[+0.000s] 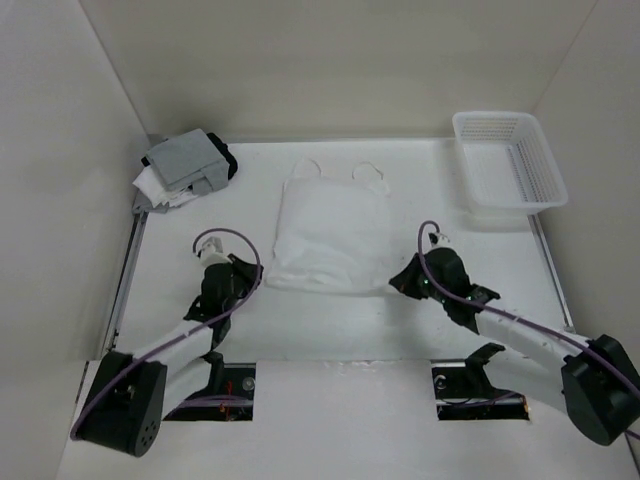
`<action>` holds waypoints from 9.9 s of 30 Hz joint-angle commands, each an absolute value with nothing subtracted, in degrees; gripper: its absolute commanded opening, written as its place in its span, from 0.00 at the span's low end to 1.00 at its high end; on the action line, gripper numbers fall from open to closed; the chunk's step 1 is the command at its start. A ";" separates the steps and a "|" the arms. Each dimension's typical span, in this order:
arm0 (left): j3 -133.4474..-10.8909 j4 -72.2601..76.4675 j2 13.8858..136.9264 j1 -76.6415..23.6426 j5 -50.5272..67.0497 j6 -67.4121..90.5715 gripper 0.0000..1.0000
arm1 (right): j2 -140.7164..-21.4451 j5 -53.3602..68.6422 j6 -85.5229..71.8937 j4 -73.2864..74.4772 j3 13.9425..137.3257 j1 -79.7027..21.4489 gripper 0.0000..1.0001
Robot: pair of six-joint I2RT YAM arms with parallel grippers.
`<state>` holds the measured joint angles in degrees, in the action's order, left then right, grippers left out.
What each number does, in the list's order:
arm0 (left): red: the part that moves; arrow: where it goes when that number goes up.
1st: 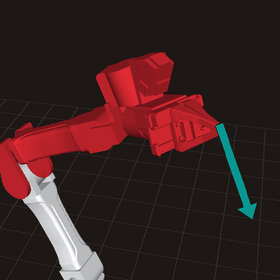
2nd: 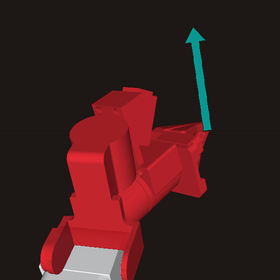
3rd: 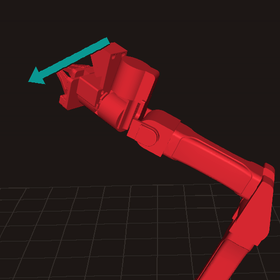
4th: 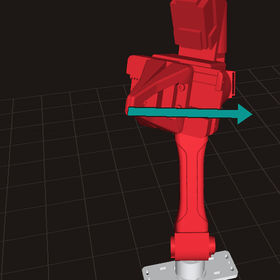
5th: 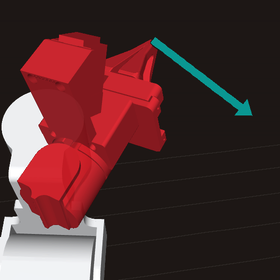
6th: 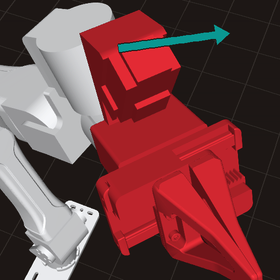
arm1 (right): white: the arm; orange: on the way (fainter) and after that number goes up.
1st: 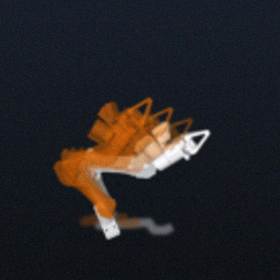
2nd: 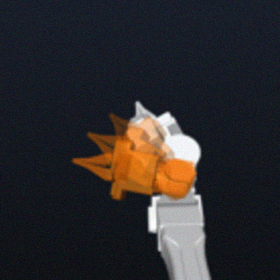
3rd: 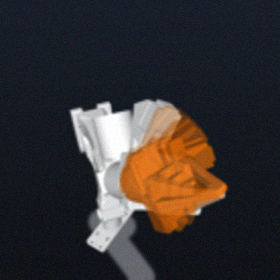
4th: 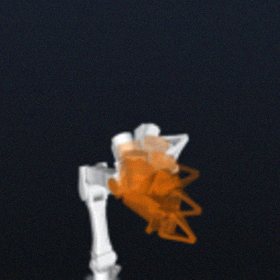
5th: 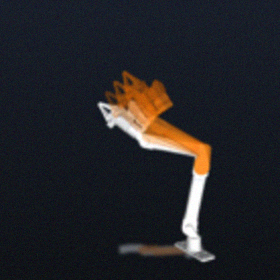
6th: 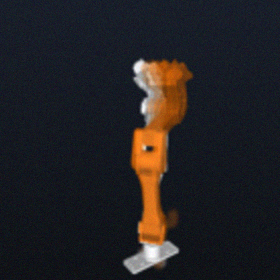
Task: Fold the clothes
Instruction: Flatten the tank top out, then fold the tank top
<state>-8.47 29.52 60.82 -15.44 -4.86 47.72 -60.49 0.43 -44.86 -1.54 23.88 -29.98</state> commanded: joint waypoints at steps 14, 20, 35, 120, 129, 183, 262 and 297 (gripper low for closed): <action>-6.58 -11.08 21.06 -31.93 -12.12 57.30 0.12 | -31.90 -7.73 -66.27 16.61 12.65 -50.75 0.03; -17.56 -19.04 43.75 -46.16 -26.68 57.56 0.27 | -35.77 -10.19 -66.01 17.58 14.50 -51.81 0.02; -26.45 -44.20 44.82 -53.39 -29.63 74.62 0.16 | -35.33 -10.37 -63.28 17.49 15.56 -51.90 0.03; -46.04 10.10 74.51 -27.56 -27.34 48.17 0.00 | -68.01 -1.32 -43.33 0.45 44.29 -21.58 0.01; -56.50 15.20 94.72 -23.34 -23.56 46.67 0.01 | -88.14 -1.23 -42.98 -4.31 53.43 -16.66 0.01; -24.79 20.56 81.65 -18.94 -9.76 50.89 0.19 | -75.06 -2.55 -54.14 -11.69 22.06 -31.42 0.38; -38.83 13.60 72.47 -17.89 -16.88 43.51 0.00 | -77.04 4.22 -39.73 0.37 48.67 -22.81 0.03; -23.30 26.46 70.32 -9.27 -7.92 51.33 0.02 | -79.02 -4.21 -43.15 -7.39 37.36 -31.85 0.04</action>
<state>-25.21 23.44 72.36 -10.11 -9.41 50.13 -81.60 -0.58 -42.33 -5.10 38.70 -29.30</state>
